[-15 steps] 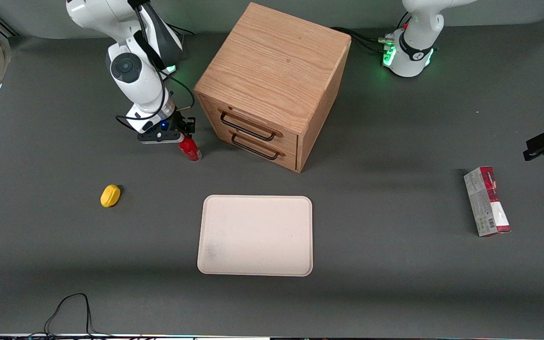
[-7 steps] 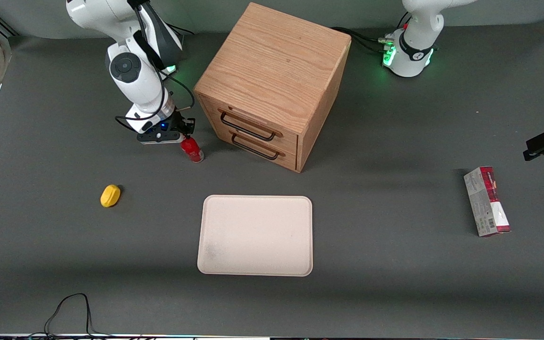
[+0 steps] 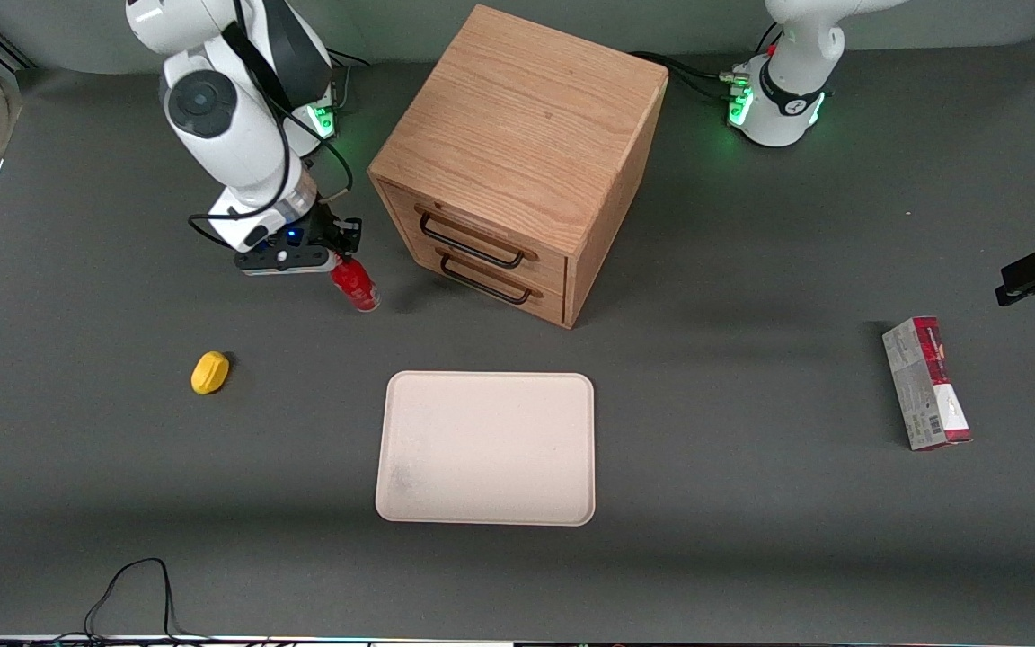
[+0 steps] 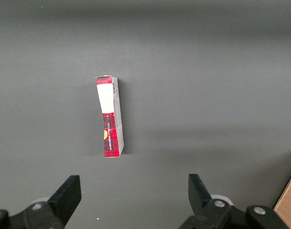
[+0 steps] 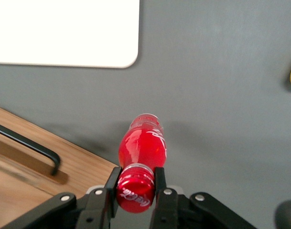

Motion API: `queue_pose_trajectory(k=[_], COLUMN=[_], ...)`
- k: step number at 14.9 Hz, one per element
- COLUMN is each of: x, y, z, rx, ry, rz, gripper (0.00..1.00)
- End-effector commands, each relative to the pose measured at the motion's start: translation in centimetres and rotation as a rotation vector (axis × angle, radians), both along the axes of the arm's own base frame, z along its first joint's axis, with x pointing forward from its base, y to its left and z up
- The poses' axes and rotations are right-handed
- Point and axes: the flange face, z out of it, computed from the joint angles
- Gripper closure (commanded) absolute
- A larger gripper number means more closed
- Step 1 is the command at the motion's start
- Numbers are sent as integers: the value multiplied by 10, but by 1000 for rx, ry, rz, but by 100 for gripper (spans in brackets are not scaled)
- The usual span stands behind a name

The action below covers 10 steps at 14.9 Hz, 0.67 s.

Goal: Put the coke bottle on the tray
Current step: 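Lift the bottle and carry it with the right gripper to the tray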

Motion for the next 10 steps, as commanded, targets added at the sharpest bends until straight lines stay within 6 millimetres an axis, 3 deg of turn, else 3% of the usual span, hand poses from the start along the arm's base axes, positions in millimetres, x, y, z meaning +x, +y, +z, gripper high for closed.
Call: queue_pose_trajectory(k=[1,6,10], x=[53,115,156], y=[15,41,56], z=[39,89,84], rx=[-9,-5,-15], ry=[3,0,-16], rz=[31,77,81], gripper=[100,100,100])
